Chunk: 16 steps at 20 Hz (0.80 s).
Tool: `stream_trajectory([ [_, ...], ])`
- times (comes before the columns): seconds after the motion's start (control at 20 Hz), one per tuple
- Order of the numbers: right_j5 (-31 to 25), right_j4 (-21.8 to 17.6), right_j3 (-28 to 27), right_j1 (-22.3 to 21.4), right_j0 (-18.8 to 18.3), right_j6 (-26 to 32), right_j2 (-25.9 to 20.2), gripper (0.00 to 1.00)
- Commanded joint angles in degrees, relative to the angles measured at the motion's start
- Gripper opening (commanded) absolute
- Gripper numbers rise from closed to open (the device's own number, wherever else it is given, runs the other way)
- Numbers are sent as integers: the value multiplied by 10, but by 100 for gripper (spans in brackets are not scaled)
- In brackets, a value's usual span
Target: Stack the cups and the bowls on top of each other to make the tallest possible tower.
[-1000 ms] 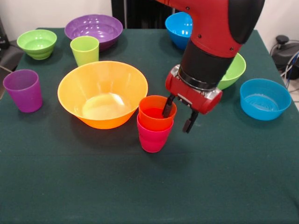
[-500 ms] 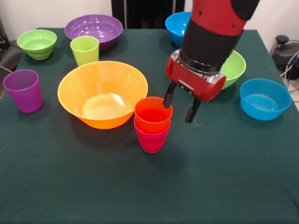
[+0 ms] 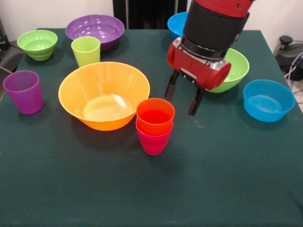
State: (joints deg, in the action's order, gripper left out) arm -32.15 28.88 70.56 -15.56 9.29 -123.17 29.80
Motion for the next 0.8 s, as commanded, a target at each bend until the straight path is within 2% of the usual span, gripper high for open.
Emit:
stream_trajectory([
  [0.05,-15,-57,64,-10,-12,15,-89,100],
  [0.8,-29,-82,142,-60,-20,20,-99,100],
])
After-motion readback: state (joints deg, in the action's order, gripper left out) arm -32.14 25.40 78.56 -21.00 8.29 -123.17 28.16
